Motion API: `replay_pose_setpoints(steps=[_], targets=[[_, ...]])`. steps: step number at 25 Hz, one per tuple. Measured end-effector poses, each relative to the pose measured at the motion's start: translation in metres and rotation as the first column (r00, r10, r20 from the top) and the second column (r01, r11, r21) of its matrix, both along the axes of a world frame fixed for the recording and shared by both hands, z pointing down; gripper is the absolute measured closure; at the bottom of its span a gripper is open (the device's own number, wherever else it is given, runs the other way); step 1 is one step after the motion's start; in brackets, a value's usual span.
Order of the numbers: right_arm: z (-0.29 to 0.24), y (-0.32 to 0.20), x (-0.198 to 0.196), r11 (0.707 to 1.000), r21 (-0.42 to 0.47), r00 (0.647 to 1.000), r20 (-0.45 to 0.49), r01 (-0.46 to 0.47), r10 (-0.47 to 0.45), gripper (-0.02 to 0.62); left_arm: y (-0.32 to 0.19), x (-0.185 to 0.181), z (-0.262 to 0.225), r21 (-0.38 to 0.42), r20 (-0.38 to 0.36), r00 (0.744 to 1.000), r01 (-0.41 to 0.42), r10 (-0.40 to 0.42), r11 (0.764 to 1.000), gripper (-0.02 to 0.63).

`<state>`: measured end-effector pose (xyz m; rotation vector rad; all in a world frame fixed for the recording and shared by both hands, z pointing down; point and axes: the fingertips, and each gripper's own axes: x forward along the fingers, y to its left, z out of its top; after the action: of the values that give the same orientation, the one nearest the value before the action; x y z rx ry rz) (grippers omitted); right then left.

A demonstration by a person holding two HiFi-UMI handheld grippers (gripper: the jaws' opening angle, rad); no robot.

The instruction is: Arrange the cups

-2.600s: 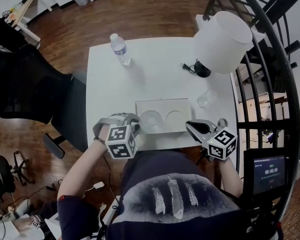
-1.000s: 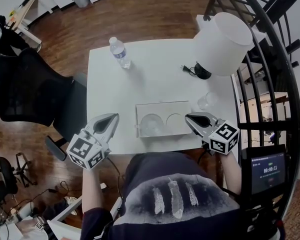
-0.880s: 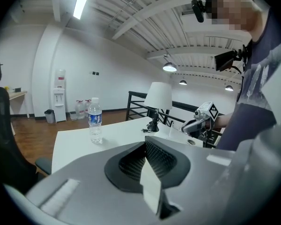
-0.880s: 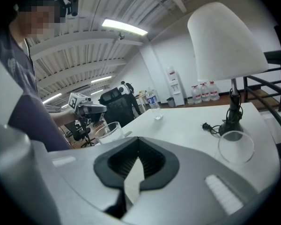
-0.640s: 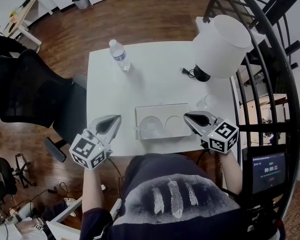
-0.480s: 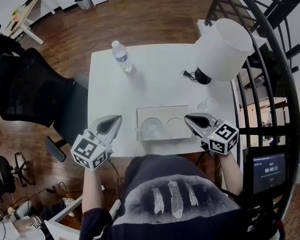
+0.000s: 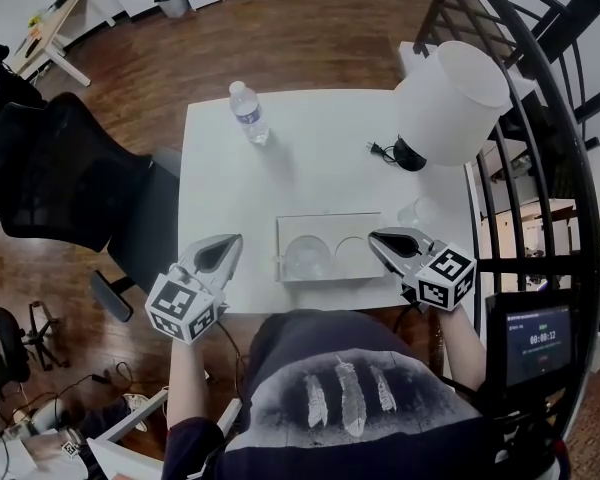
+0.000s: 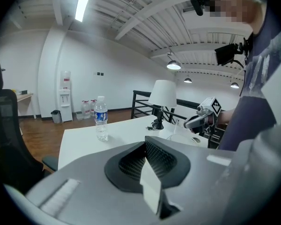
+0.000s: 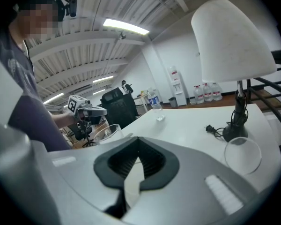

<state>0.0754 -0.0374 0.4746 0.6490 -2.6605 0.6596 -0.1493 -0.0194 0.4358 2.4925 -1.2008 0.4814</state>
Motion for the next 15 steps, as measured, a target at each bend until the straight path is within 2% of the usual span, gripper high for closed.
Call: replay_pose_setpoints(steps=[10, 15], targets=[[-0.002, 0.001, 0.004, 1.0, 0.003, 1.0, 0.012, -0.003, 0.003, 0.592, -0.001, 0.008, 0.006, -0.014, 0.027, 0.999, -0.018, 0.019, 1.0, 0.591], [-0.016, -0.003, 0.005, 0.998, 0.062, 0.999, 0.037, -0.01, 0.007, 0.592, -0.003, 0.014, 0.011, -0.025, 0.037, 0.999, -0.036, 0.037, 0.999, 0.591]])
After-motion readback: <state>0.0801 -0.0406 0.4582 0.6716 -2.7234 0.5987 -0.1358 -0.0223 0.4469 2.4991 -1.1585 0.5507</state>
